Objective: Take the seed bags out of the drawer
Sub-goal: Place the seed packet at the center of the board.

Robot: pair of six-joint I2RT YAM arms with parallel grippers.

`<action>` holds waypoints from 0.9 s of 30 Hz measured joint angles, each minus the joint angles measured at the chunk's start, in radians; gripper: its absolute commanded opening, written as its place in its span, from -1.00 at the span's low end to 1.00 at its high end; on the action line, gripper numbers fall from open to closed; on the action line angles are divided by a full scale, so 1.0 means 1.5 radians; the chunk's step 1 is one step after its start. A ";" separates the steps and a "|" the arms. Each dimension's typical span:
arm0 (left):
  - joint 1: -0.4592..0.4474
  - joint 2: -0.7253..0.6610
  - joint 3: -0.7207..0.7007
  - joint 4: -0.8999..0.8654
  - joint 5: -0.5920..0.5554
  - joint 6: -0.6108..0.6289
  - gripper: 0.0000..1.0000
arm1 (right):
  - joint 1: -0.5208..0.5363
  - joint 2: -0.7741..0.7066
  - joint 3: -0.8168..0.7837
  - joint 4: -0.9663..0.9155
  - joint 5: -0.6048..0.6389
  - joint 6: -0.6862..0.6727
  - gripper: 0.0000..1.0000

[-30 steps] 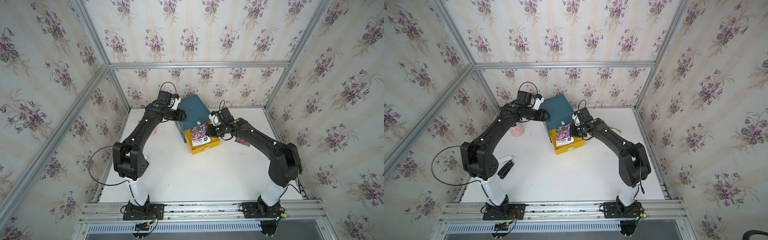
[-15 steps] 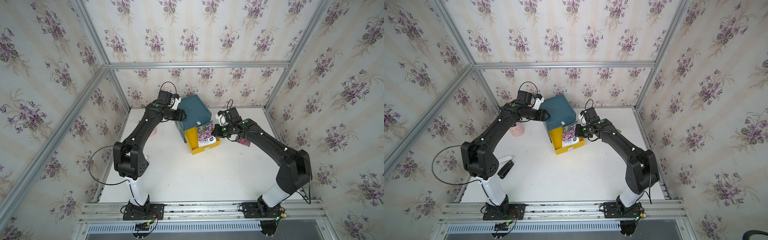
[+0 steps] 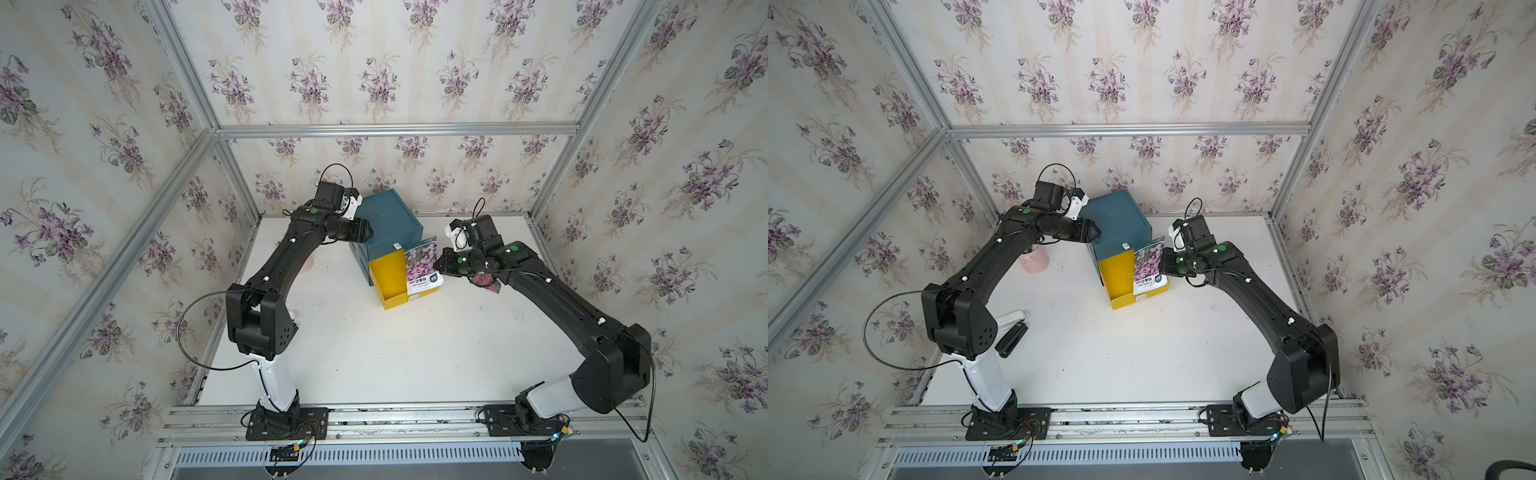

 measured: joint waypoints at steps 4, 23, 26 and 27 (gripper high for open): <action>0.000 -0.002 -0.003 0.001 0.004 0.000 0.35 | -0.021 -0.013 0.007 -0.015 0.003 0.000 -1.00; 0.000 0.007 0.008 -0.008 0.010 0.010 0.35 | -0.175 0.028 0.045 -0.014 0.011 -0.053 -1.00; 0.000 0.013 0.017 -0.014 0.013 0.010 0.35 | -0.187 0.072 0.043 0.014 0.009 -0.055 -1.00; 0.000 0.016 0.021 -0.017 0.014 0.009 0.35 | -0.189 0.089 0.047 0.022 0.008 -0.055 -1.00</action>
